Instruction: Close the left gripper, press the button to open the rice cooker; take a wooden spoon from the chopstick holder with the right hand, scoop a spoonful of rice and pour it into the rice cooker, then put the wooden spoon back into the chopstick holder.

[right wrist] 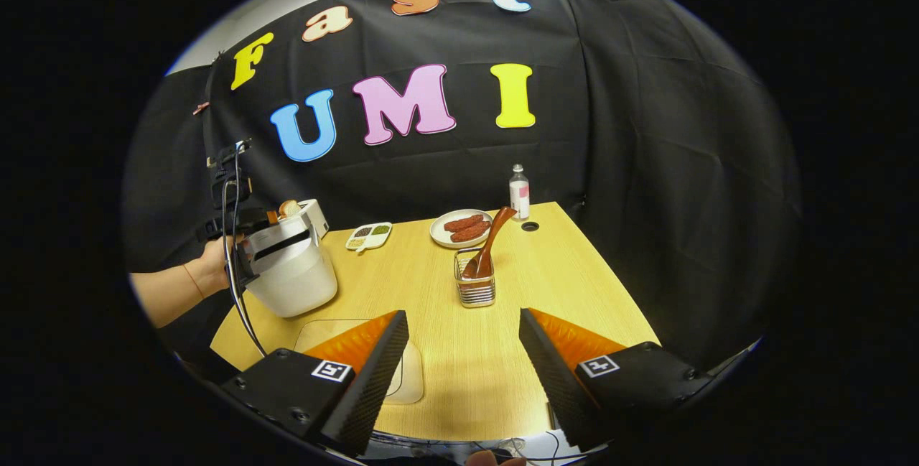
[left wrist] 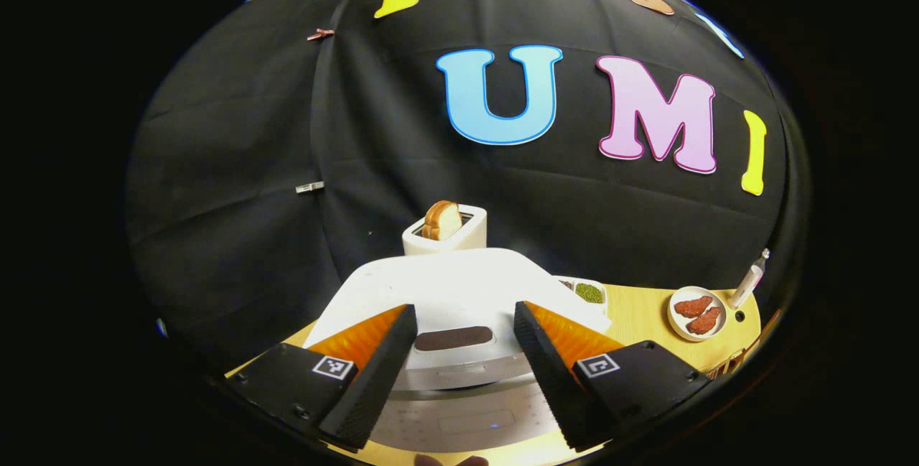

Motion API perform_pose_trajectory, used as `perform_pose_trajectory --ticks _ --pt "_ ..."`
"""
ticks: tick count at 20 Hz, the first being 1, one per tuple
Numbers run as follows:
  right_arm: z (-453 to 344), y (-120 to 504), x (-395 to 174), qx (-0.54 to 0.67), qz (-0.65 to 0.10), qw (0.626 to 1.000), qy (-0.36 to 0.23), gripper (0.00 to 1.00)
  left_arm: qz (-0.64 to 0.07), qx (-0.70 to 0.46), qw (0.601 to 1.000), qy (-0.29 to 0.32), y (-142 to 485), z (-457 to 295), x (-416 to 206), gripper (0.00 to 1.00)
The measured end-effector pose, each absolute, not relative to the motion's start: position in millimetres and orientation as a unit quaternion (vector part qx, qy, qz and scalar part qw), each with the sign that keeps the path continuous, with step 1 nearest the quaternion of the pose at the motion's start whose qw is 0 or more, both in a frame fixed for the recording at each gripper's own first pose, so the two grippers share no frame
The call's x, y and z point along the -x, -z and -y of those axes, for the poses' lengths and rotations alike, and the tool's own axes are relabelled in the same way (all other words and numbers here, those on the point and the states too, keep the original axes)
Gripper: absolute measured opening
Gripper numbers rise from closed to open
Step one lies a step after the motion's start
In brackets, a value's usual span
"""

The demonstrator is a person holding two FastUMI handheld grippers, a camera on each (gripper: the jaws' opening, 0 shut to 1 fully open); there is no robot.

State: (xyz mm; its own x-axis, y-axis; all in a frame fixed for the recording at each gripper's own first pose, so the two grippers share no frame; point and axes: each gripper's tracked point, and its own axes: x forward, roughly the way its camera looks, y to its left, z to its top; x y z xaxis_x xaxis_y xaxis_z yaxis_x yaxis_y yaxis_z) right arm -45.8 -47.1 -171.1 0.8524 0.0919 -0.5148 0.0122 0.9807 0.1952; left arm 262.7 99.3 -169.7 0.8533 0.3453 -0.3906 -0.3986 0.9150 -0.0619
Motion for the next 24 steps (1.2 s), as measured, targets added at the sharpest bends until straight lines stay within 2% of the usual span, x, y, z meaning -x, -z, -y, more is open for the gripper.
perform_pose_trajectory --ticks 10,11,12,17,18,19,24 --pt "46.3 173.9 55.2 -0.087 -0.276 0.957 -0.031 0.99 -0.238 0.084 0.946 -0.204 207.5 -87.9 -246.8 0.98" --pt "46.5 173.3 56.1 -0.086 -0.276 0.957 -0.032 0.99 -0.235 0.084 0.946 -0.205 205.7 -88.0 -246.4 0.93" --pt "46.4 173.9 57.2 -0.085 -0.277 0.957 -0.033 0.98 -0.236 0.085 0.946 -0.204 207.1 -87.6 -246.0 0.98" --pt "44.5 176.3 59.4 -0.082 -0.280 0.956 -0.035 0.99 -0.256 0.074 0.944 -0.194 216.4 -85.2 -244.3 0.99" --pt "45.1 176.4 59.0 -0.082 -0.279 0.956 -0.034 0.99 -0.255 0.075 0.944 -0.194 216.4 -85.8 -243.6 0.96" --pt "45.0 176.3 58.8 -0.084 -0.279 0.956 -0.032 0.99 -0.256 0.075 0.944 -0.195 217.6 -85.3 -242.9 1.00" --pt "45.7 172.2 55.8 -0.089 -0.273 0.957 -0.029 0.99 -0.245 0.074 0.948 -0.191 214.3 -85.5 -245.3 1.00"
